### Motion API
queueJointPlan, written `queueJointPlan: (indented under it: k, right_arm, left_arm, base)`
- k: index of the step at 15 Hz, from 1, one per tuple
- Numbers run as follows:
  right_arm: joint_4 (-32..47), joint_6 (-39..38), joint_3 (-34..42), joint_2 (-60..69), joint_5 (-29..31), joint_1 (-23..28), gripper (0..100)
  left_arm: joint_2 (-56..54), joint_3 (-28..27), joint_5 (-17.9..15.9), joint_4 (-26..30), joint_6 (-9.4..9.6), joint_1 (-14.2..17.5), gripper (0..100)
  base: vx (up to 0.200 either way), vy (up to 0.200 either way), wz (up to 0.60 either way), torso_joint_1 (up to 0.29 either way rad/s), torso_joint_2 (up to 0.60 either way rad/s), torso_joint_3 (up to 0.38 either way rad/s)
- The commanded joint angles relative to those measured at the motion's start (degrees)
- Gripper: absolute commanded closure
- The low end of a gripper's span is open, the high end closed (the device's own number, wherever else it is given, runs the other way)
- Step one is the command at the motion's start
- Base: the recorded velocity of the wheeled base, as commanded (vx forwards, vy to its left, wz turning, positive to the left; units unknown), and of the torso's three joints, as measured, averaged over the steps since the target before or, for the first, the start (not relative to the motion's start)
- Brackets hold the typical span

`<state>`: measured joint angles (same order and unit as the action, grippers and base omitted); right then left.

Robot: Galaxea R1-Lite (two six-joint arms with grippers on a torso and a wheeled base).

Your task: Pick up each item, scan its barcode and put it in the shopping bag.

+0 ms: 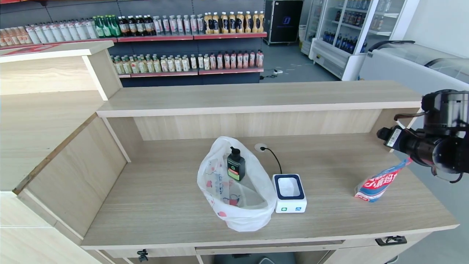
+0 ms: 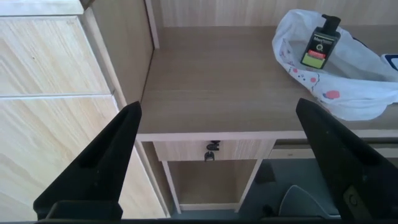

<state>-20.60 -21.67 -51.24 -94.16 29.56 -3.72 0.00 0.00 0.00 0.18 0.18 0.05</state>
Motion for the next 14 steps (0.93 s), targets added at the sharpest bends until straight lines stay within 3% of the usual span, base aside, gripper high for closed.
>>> queueJointPlan:
  k: [1, 5, 14]
  right_arm:
    - [0.3, -2.2, -0.8, -3.8, 0.2, 4.2, 0]
    - [0.1, -2.5, 1.2, -6.7, -0.1, 12.0, 0]
    - [-3.7, -2.5, -0.6, -15.6, -2.4, 12.0, 0]
  left_arm:
    - [0.1, 0.0, 0.0, 0.0, -0.01, 0.0, 0]
    - [0.1, 0.0, 0.0, 0.0, -0.01, 0.0, 0]
    - [0.1, 0.0, 0.0, 0.0, -0.01, 0.0, 0]
  base:
    - [0.0, 0.0, 0.0, 0.0, 0.0, 0.0]
    - [0.0, 0.0, 0.0, 0.0, 0.0, 0.0]
    - [0.0, 0.0, 0.0, 0.0, 0.0, 0.0]
